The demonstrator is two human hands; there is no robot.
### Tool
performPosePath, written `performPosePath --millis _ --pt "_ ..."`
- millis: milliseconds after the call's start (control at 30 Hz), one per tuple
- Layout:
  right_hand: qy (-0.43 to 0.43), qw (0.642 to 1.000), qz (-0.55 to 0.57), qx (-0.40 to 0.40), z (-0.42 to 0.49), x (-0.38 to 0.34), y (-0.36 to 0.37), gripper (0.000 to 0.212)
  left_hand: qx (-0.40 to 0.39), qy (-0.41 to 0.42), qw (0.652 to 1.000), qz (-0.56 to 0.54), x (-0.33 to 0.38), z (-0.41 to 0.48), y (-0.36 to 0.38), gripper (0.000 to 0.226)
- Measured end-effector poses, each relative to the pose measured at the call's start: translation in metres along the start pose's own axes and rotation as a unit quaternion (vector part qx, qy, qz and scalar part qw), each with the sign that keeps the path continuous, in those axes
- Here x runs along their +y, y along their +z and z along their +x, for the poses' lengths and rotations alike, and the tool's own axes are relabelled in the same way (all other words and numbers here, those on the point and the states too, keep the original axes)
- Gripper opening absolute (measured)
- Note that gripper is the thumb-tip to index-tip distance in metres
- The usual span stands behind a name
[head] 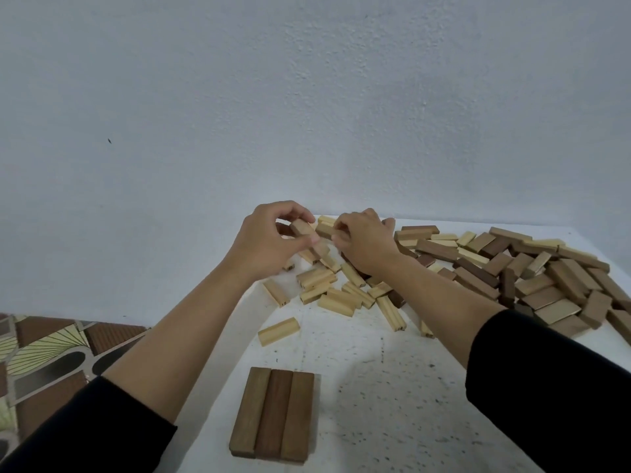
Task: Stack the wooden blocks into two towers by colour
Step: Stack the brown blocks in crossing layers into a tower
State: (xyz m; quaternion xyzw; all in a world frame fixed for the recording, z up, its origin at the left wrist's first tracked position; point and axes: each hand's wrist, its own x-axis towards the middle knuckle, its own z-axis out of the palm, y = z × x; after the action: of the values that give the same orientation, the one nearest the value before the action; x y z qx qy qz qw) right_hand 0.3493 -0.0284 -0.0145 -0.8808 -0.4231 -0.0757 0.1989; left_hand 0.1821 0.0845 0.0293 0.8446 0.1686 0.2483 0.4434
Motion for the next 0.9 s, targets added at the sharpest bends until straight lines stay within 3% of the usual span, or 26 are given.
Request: performPosePath --millis 133,267,400,533,667,800,900 --pt "0.033 0.981 0.188 0.036 -0.024 -0.002 -0.015 0.028 -0.060 0.005 0.998 0.006 0.027 -0.020 -0.007 0.019" --pt "0.025 0.962 0.270 0.034 -0.079 0.000 -0.050 0.026 -0.138 0.024 0.989 0.046 0.051 -0.046 -0.004 0.020" --pt "0.013 0.958 0.286 0.012 -0.140 0.008 -0.085 0.020 -0.234 0.047 0.966 0.101 0.073 -0.074 0.010 0.021" --pt "0.021 0.973 0.226 -0.044 -0.187 0.017 -0.096 0.036 -0.309 0.063 0.934 0.169 0.082 -0.095 0.033 0.025" --pt "0.004 0.985 0.154 -0.083 -0.223 0.023 -0.093 0.031 -0.325 0.086 0.919 0.207 0.080 -0.106 0.052 0.026" --pt "-0.023 0.986 0.133 -0.099 -0.239 0.021 -0.090 0.022 -0.311 0.083 0.927 0.193 0.077 -0.113 0.061 0.033" --pt "-0.021 0.987 0.127 -0.093 -0.242 0.023 -0.090 0.020 -0.303 0.109 0.913 0.249 0.073 -0.117 0.064 0.035"
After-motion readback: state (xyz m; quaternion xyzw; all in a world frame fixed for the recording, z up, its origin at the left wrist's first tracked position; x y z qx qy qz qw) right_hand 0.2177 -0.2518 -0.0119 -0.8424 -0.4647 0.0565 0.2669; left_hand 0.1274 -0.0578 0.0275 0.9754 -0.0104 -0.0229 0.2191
